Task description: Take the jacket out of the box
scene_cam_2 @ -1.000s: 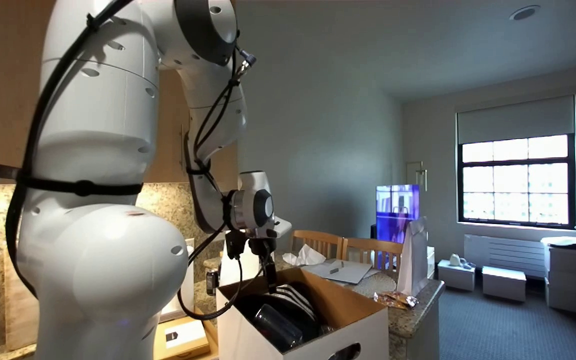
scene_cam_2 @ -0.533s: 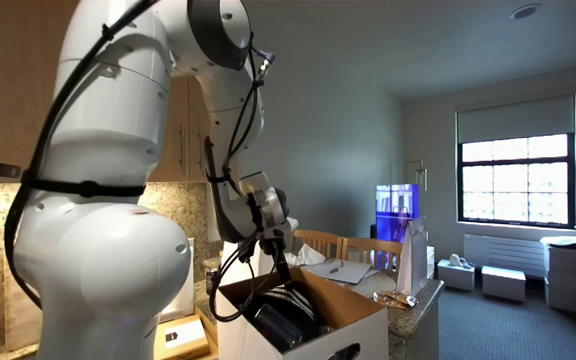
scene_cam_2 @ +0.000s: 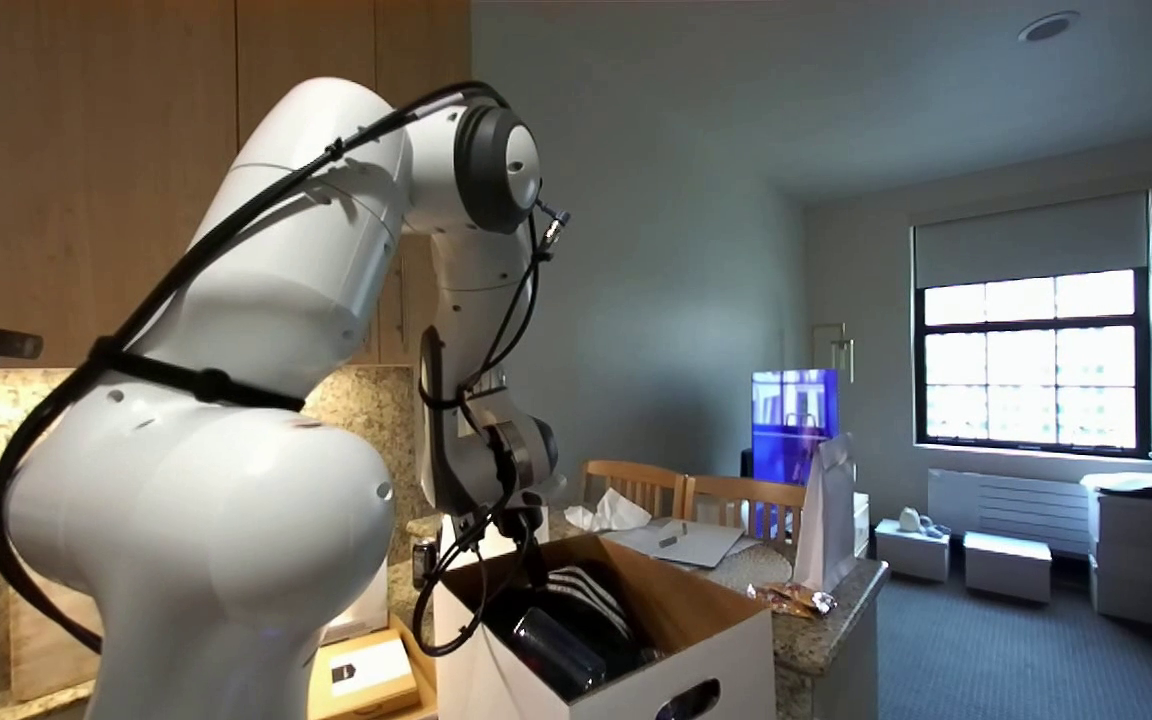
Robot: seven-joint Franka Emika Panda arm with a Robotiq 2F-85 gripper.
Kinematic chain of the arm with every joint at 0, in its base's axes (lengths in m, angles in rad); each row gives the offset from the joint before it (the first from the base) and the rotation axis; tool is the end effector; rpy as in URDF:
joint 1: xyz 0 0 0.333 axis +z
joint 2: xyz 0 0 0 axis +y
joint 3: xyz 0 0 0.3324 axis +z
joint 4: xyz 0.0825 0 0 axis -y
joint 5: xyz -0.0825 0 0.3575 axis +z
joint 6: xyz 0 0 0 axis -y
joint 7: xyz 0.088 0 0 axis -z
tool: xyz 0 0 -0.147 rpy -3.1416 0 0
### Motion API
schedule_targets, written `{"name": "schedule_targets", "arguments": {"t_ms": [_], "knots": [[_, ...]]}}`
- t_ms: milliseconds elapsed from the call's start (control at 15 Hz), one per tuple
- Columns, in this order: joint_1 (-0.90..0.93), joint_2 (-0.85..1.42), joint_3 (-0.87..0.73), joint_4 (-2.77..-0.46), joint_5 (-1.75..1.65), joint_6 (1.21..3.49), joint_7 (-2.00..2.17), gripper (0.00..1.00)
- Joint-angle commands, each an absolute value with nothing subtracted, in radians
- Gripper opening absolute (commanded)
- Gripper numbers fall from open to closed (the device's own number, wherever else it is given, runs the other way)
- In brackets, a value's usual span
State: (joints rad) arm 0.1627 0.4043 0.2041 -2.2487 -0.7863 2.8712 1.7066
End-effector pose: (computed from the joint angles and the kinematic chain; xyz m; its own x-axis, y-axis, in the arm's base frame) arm 0.5058 0.2304 0.2056 0.7670 -0.5877 0.2575 -0.5595 -0.8091 -0.1798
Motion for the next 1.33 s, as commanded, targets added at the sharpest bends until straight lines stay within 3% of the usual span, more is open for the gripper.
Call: {"name": "schedule_targets", "arguments": {"t_ms": [0, 467, 800, 867, 933, 1267], "knots": [[0.163, 0.404, 0.204, -2.249, -0.786, 2.871, 1.707, 1.00], [0.067, 0.360, 0.177, -2.294, -0.753, 2.996, 1.703, 1.00], [-0.096, 0.396, 0.250, -2.321, -0.697, 3.169, 1.641, 1.00], [-0.054, 0.406, 0.211, -2.346, -0.535, 3.230, 1.508, 1.00], [-0.173, 0.447, 0.311, -2.326, -0.641, 3.240, 1.589, 1.00], [-0.277, 0.564, 0.399, -2.275, -0.691, 3.351, 1.521, 1.00]]}}
